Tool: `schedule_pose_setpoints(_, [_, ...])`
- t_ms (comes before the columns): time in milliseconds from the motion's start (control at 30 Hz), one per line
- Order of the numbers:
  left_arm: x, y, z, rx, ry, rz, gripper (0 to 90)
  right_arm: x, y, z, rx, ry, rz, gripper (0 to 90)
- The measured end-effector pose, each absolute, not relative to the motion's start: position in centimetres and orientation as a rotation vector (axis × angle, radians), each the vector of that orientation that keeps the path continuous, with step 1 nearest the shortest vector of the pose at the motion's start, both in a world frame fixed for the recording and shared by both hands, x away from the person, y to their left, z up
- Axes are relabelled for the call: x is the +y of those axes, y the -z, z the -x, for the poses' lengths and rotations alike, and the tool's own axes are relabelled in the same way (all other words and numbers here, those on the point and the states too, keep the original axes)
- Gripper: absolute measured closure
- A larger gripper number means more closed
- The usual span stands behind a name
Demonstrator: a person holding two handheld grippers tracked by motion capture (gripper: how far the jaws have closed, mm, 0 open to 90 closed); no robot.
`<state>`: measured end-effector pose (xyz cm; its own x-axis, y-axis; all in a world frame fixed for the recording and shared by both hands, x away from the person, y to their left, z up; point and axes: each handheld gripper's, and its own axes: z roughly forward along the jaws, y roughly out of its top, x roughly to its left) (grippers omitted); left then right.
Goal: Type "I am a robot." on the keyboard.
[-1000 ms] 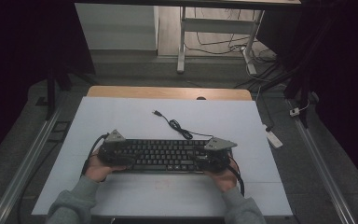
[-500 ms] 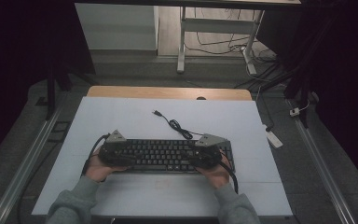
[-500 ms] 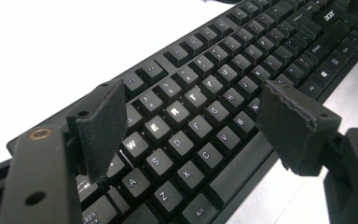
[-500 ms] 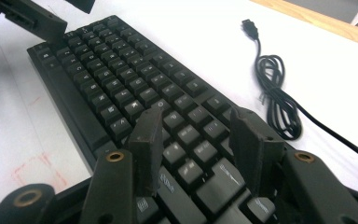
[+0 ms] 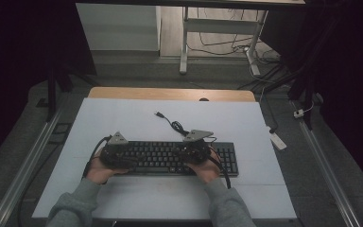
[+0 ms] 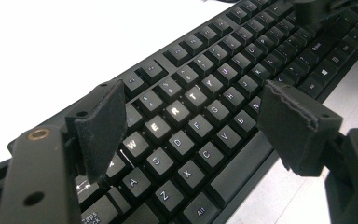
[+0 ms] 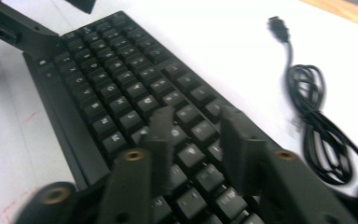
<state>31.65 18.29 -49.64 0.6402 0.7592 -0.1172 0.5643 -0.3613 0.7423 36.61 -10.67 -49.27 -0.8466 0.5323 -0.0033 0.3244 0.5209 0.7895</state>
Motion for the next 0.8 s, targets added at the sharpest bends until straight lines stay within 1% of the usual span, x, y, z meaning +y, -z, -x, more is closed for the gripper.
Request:
schedule_pose_setpoints(167, [18.4,49.6,-31.6,1.03,-0.318,-2.069,24.2,-9.5,49.6,-37.0,2.578,-1.2,-0.702,88.9])
schedule_pose_setpoints(400, [18.5,49.5,-31.4,1.032,-0.323,-2.07,24.1,-8.2,50.4,-37.8,2.624,-1.137,-0.702,89.7])
schedule_pose_setpoints(800, [18.5,49.6,-31.4,1.029,-0.322,-2.078,23.8,-7.8,51.2,-38.2,2.641,-1.131,-0.716,89.6])
